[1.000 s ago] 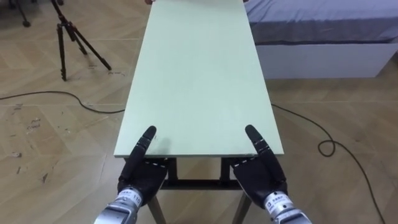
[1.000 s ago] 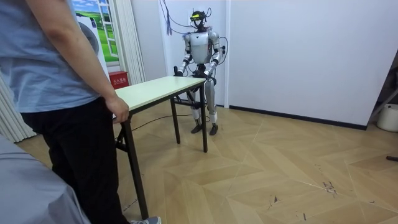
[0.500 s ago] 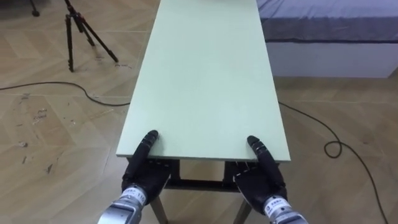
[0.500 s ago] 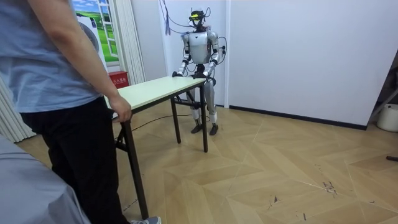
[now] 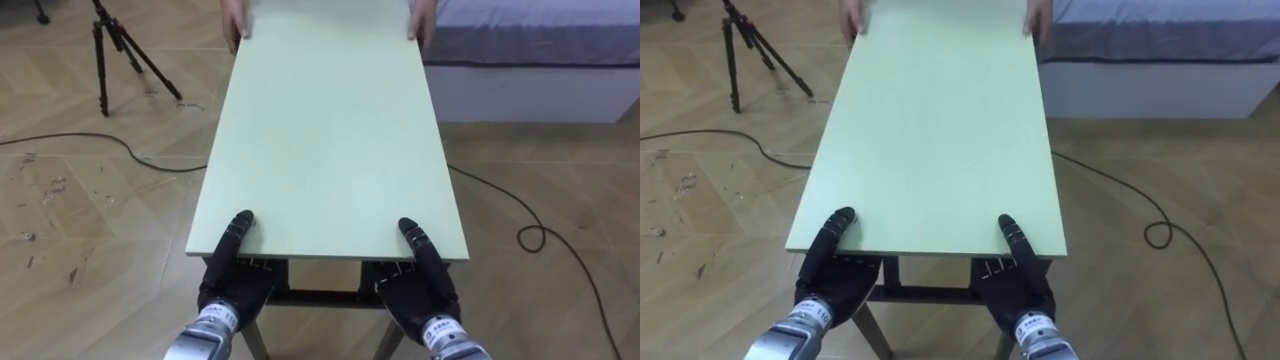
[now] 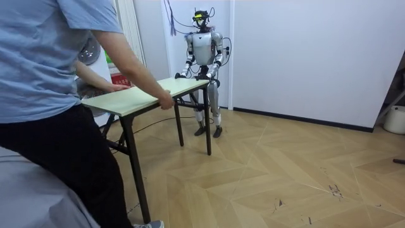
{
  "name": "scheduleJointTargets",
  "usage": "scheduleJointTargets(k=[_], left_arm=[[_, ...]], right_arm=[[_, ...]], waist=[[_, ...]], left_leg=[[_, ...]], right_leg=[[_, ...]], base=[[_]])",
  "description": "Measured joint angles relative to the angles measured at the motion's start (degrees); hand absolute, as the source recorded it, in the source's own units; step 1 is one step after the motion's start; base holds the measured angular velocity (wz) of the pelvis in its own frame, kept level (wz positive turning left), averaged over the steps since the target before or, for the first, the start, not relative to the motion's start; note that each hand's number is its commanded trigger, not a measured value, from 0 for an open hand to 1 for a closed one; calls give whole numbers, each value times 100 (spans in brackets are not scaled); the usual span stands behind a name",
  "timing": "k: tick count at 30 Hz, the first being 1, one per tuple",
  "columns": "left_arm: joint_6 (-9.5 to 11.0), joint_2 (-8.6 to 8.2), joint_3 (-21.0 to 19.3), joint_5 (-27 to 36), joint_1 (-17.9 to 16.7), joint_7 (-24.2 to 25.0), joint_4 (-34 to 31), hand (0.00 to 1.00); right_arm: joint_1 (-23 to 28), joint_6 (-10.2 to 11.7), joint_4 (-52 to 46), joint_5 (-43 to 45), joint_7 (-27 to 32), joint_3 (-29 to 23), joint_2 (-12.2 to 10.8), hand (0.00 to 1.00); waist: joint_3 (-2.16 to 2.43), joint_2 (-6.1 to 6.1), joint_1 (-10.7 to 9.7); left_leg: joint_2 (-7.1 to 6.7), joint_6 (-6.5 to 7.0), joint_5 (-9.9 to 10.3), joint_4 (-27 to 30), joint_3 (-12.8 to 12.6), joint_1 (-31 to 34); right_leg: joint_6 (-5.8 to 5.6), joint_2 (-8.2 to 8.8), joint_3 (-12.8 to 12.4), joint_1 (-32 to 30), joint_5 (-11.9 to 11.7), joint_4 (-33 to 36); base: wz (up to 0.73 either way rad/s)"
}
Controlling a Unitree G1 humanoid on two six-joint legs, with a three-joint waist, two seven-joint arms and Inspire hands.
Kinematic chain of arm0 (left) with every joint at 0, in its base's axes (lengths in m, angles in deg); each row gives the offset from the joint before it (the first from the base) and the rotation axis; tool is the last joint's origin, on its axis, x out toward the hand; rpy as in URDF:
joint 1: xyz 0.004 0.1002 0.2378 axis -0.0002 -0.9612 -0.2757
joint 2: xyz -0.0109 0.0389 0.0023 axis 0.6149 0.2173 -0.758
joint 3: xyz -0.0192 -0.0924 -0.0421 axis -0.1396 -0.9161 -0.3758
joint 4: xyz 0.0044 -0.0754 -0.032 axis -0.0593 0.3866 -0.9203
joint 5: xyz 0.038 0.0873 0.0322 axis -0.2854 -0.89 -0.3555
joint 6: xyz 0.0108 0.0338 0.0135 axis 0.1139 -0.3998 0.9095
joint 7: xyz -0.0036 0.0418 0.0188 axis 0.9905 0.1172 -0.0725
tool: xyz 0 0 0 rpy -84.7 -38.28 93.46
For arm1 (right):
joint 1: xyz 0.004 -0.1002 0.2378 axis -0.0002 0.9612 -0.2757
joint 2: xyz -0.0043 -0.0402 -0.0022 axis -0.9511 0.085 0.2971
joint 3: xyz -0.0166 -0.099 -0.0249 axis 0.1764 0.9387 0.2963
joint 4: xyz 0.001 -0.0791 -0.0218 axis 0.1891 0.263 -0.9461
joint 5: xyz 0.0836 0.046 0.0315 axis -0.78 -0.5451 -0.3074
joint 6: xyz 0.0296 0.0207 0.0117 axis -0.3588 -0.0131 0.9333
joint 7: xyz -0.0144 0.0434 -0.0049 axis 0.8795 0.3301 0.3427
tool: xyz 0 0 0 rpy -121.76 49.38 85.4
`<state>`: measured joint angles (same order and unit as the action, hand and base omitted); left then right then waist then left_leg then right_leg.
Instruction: Move table with human
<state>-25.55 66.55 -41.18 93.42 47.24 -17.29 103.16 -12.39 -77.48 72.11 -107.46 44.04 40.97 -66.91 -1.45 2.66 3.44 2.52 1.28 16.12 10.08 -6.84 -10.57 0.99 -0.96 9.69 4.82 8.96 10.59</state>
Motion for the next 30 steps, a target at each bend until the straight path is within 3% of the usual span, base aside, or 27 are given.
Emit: scheduleJointTargets(k=[8, 9, 10, 12, 17, 30], left_arm=[[33, -87, -24, -328, -51, 114, 1, 100], [57, -99, -21, -369, -85, 171, -1, 100], [54, -101, -16, -415, -148, 239, -23, 100], [52, -101, -9, -467, -254, 372, -54, 100], [29, -98, 19, -544, -404, 647, -121, 100], [113, -103, 59, -657, -560, 641, -597, 100]], right_arm=[[28, -38, -5, -11, -24, -56, -5, 100], [56, -59, -19, -10, -47, -58, 2, 100], [105, -62, -39, -2, -58, -59, 4, 100], [144, -77, -41, 25, -117, -58, 17, 100], [199, -82, -41, 46, -300, -57, 80, 100], [254, 52, -354, 34, -387, -40, 38, 100]], waist=[[12, -20, -41], [23, -28, -51], [76, -39, -48], [100, -54, -50], [102, -54, -47], [98, -54, -140]], left_leg=[[-5, 0, 0, -33, 123, 46], [-5, 0, 0, -29, 133, 65], [-9, 0, 0, -25, 140, 110], [-14, 0, 0, -25, 141, 117], [-6, 0, 0, -26, 141, 110], [-9, 0, -1, -33, 84, 191]], right_leg=[[-1, 13, 170, -20, 0, -9], [-1, 13, 187, -30, 0, -10], [0, 8, 185, -73, 0, -7], [0, -5, 169, -86, 0, -5], [0, -5, 147, -88, 0, -7], [0, -12, 44, -211, 0, -2]], base=[[5], [4], [0], [-2], [-1], [-4]])
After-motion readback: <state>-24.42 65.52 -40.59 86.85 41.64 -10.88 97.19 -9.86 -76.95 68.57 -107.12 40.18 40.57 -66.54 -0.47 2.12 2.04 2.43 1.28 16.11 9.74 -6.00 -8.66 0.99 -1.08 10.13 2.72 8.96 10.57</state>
